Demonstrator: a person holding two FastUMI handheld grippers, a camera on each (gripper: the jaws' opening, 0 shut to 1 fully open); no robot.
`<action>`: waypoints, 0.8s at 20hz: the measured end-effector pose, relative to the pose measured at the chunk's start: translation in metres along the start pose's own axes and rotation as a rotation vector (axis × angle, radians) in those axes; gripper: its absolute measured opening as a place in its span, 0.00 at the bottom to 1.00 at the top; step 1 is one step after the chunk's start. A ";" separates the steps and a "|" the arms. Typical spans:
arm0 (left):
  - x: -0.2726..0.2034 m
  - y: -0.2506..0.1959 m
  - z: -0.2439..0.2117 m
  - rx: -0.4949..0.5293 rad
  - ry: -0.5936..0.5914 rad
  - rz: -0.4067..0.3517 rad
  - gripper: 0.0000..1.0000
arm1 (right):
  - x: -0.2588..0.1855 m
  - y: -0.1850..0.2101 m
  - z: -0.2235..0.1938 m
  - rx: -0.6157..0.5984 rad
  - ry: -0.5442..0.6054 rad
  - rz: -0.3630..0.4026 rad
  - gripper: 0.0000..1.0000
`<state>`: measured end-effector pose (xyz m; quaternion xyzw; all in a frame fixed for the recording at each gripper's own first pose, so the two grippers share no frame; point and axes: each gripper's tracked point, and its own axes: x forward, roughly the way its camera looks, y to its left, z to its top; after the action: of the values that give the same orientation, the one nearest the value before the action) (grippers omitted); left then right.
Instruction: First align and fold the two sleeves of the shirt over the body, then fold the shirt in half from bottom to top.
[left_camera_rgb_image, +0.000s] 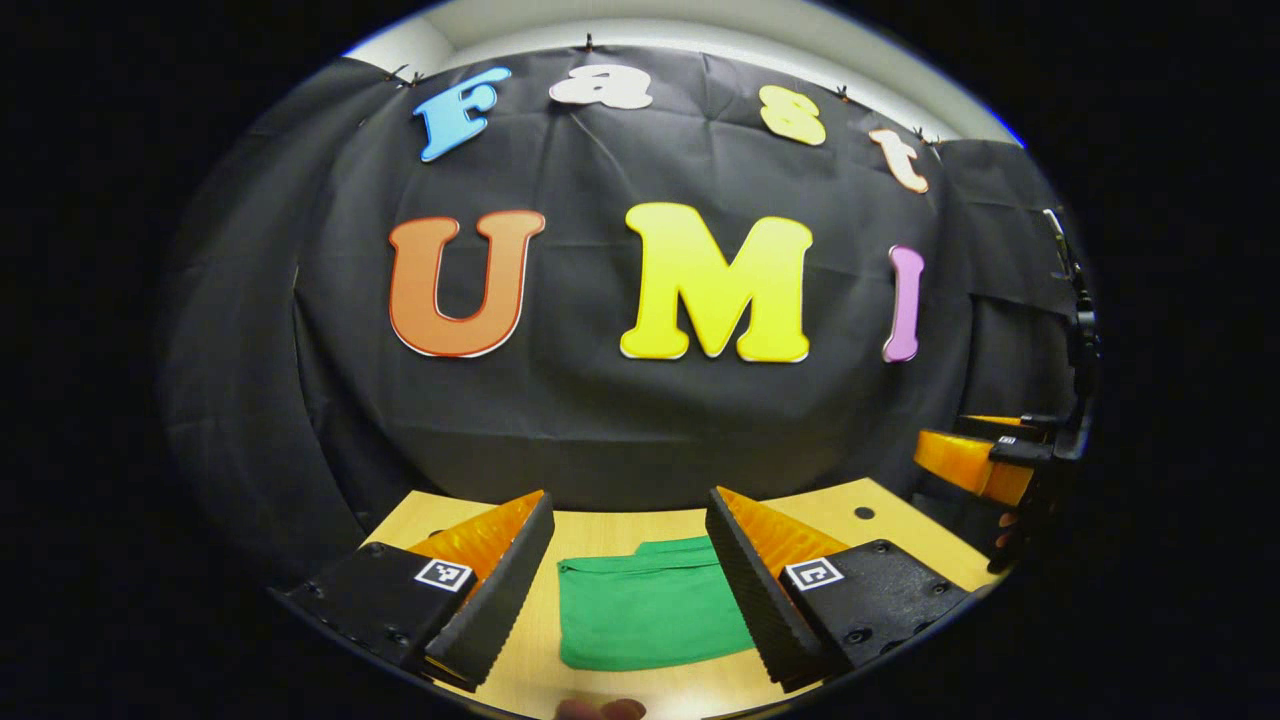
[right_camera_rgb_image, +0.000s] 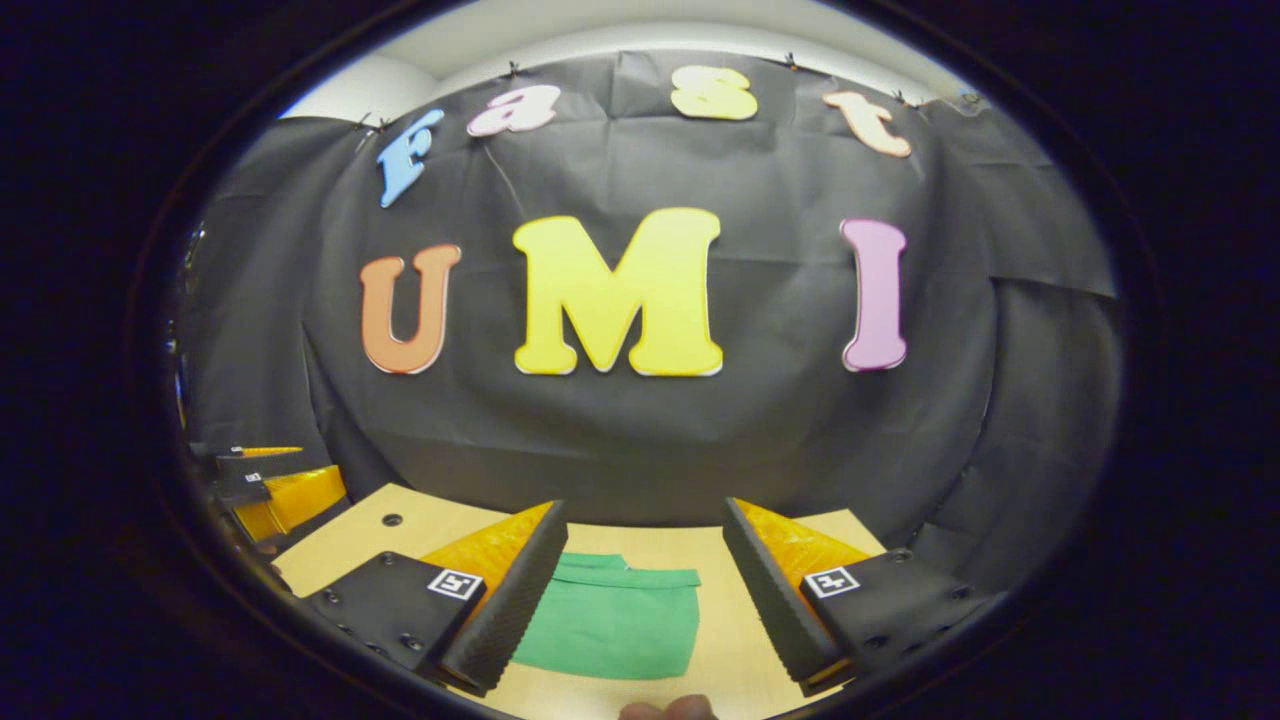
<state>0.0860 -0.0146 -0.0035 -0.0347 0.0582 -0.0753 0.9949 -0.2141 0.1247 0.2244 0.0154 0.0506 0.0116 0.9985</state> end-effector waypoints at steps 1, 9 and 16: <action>-0.020 -0.004 0.008 -0.006 -0.023 0.001 0.98 | -0.018 0.002 0.004 -0.006 -0.019 -0.004 1.00; -0.119 0.000 0.015 0.027 -0.112 0.069 0.98 | -0.125 0.032 0.002 -0.004 -0.060 -0.002 0.98; -0.143 -0.002 0.028 0.025 -0.141 0.072 0.98 | -0.155 0.038 0.005 0.024 -0.124 -0.038 1.00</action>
<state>-0.0515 0.0071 0.0397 -0.0254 -0.0116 -0.0374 0.9989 -0.3681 0.1585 0.2466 0.0273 -0.0109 -0.0091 0.9995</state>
